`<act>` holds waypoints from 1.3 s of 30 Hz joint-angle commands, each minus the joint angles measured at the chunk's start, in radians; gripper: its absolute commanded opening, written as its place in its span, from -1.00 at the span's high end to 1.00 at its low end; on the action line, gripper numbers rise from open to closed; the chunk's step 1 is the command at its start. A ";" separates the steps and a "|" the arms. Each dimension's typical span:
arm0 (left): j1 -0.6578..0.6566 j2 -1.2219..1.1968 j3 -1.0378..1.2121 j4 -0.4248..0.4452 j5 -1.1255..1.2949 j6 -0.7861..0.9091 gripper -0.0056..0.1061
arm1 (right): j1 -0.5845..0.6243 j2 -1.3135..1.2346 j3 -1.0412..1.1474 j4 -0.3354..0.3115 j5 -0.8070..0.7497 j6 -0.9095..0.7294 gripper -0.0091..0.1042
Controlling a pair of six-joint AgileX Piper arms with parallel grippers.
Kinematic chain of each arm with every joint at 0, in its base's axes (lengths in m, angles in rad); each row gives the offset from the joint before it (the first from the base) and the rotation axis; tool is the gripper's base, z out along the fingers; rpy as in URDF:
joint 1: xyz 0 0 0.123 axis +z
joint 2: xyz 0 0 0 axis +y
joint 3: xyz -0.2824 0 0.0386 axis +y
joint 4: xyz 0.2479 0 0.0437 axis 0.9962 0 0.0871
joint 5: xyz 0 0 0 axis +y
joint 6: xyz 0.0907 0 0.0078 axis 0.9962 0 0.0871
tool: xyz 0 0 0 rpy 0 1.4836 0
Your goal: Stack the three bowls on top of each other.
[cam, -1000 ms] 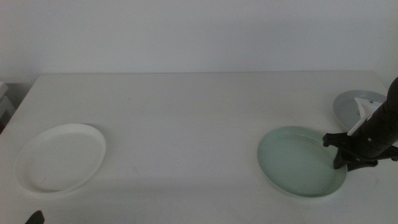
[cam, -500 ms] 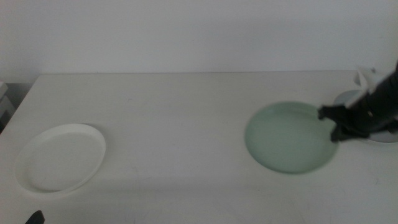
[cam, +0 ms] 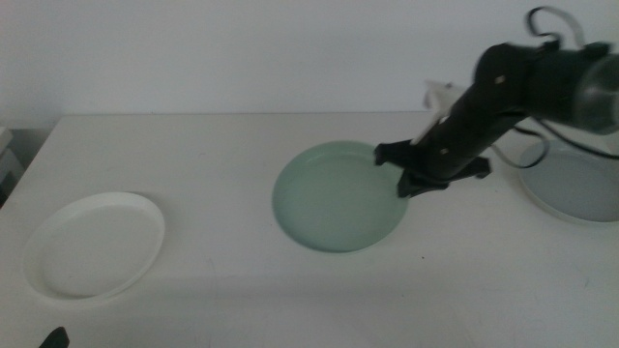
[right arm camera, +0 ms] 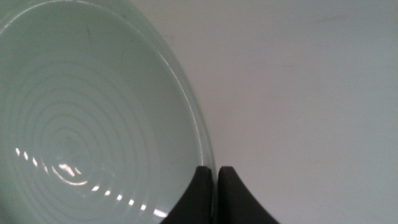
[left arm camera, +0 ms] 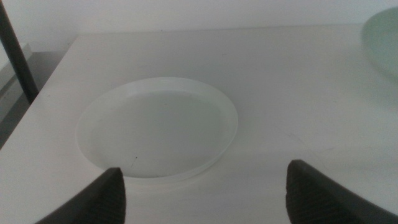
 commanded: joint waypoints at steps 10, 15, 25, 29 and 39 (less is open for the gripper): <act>0.000 -0.014 -0.005 -0.001 -0.080 -0.010 -0.64 | 0.016 0.100 -0.065 0.001 -0.022 0.004 0.86; 0.000 -0.014 -0.005 -0.001 -0.080 -0.010 -0.64 | 0.014 0.123 -0.065 -0.006 -0.021 0.005 0.71; 0.000 -0.014 -0.005 -0.001 -0.080 -0.010 -0.64 | -0.006 -0.010 -0.084 -0.036 0.048 0.004 -0.36; 0.000 -0.014 -0.005 -0.001 -0.080 -0.010 -0.64 | -0.075 -0.136 -0.158 -0.104 0.140 -0.023 -0.49; 0.000 -0.014 -0.005 -0.001 -0.080 -0.010 -0.64 | -0.465 -0.164 -0.428 -0.141 0.354 -0.131 -0.34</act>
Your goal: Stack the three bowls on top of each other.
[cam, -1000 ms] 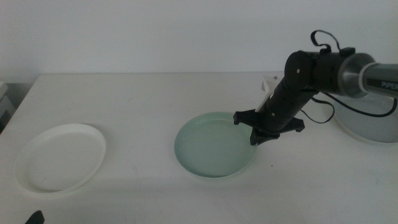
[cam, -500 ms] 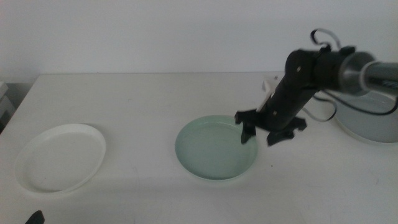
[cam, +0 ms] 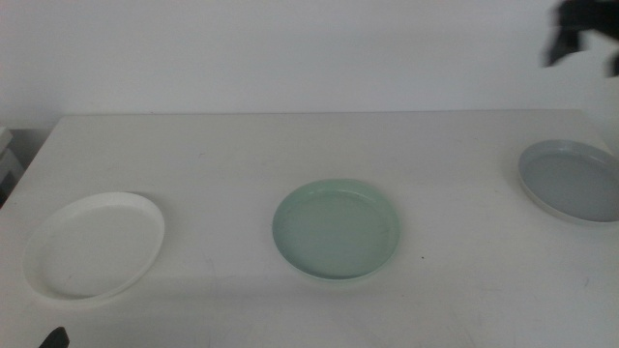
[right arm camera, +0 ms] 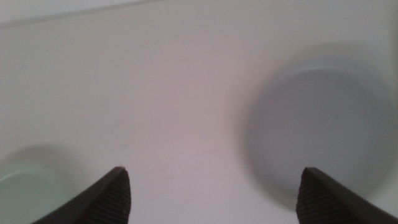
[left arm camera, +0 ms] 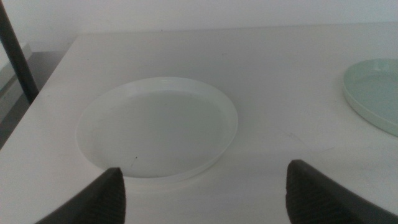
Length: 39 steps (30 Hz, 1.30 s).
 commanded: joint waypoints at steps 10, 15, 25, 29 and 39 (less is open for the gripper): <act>0.000 -0.014 -0.005 -0.001 -0.080 -0.012 -0.64 | -0.318 0.130 -0.041 0.013 -0.115 -0.091 -0.29; 0.000 -0.014 -0.005 -0.001 -0.080 -0.012 -0.64 | -0.321 0.248 -0.042 0.017 -0.207 -0.147 -0.29; 0.000 -0.014 -0.005 -0.001 -0.080 -0.012 -0.64 | -0.322 0.385 -0.042 -0.033 -0.276 -0.152 -0.24; 0.000 -0.014 -0.005 -0.001 -0.080 -0.012 -0.64 | -0.322 0.405 -0.042 -0.040 -0.278 -0.152 -0.24; 0.000 -0.014 -0.005 -0.001 -0.080 -0.012 -0.64 | -0.321 0.435 -0.042 -0.040 -0.274 -0.152 -0.16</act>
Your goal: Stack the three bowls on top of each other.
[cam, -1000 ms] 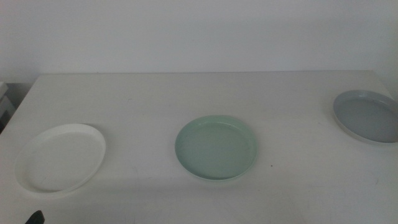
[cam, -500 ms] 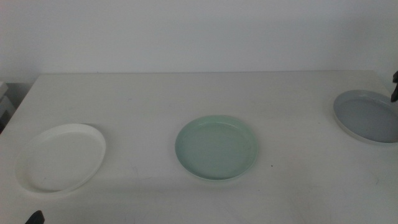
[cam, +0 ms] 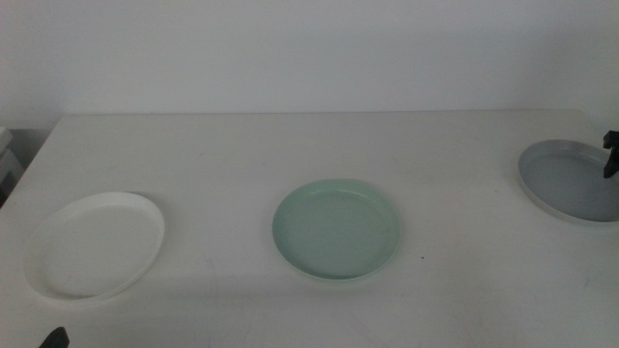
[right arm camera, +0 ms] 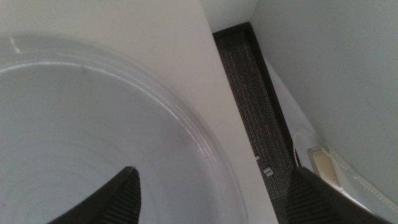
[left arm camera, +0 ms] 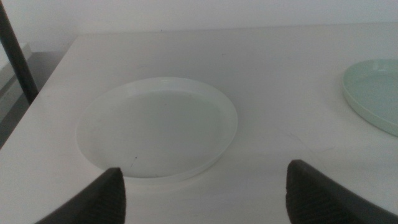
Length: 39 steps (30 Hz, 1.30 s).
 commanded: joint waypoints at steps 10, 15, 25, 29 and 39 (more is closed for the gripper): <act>0.000 -0.014 -0.005 -0.001 -0.080 -0.011 -0.64 | -0.007 -0.016 -0.032 -0.010 -0.023 -0.011 0.17; 0.000 -0.014 -0.005 -0.001 -0.080 -0.011 -0.64 | -0.007 -0.019 -0.032 -0.015 -0.025 -0.013 0.68; 0.000 -0.014 -0.005 -0.001 -0.080 -0.011 -0.64 | -0.002 -0.154 -0.023 0.072 0.078 -0.024 0.86; 0.000 -0.014 -0.005 -0.001 -0.080 -0.011 -0.64 | 0.034 -0.294 0.085 0.210 0.062 -0.077 0.86; 0.000 -0.014 -0.005 -0.001 -0.080 -0.011 -0.64 | 0.356 -0.495 0.254 0.266 0.028 -0.090 0.86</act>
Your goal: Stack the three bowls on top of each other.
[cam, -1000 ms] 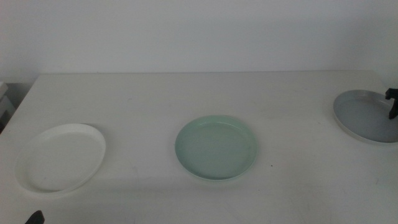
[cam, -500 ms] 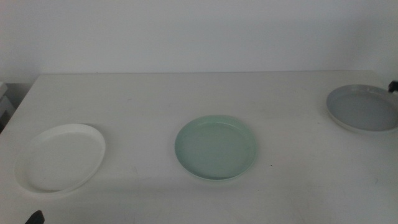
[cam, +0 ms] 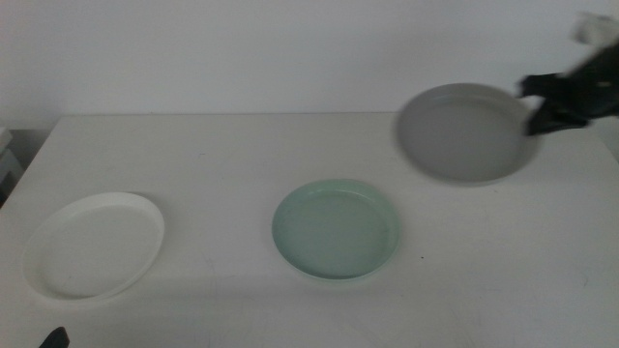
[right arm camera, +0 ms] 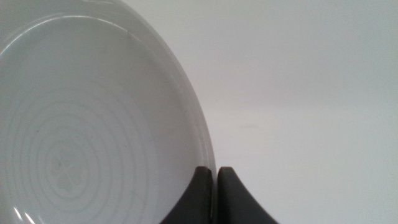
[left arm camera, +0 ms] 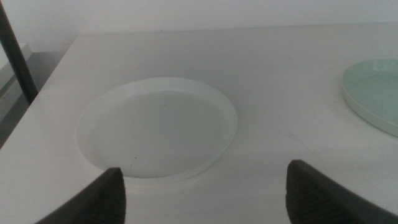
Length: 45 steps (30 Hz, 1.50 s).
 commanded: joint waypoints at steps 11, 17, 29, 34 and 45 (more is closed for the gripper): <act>0.000 -0.014 -0.005 -0.001 -0.080 -0.012 -0.64 | 0.365 0.026 -0.015 -0.015 -0.168 0.093 0.86; 0.000 -0.014 -0.005 -0.001 -0.080 -0.012 -0.64 | 0.394 0.095 -0.015 -0.016 -0.171 0.116 0.86; 0.000 -0.014 -0.005 -0.001 -0.080 -0.012 -0.64 | 0.395 0.142 -0.014 -0.041 -0.163 0.115 0.86; 0.000 -0.014 -0.005 -0.001 -0.080 -0.012 -0.64 | 0.400 0.156 -0.014 -0.053 -0.141 0.115 0.74; 0.000 -0.014 -0.005 -0.001 -0.080 -0.012 -0.64 | 0.384 0.085 -0.087 -0.090 0.004 0.110 -0.12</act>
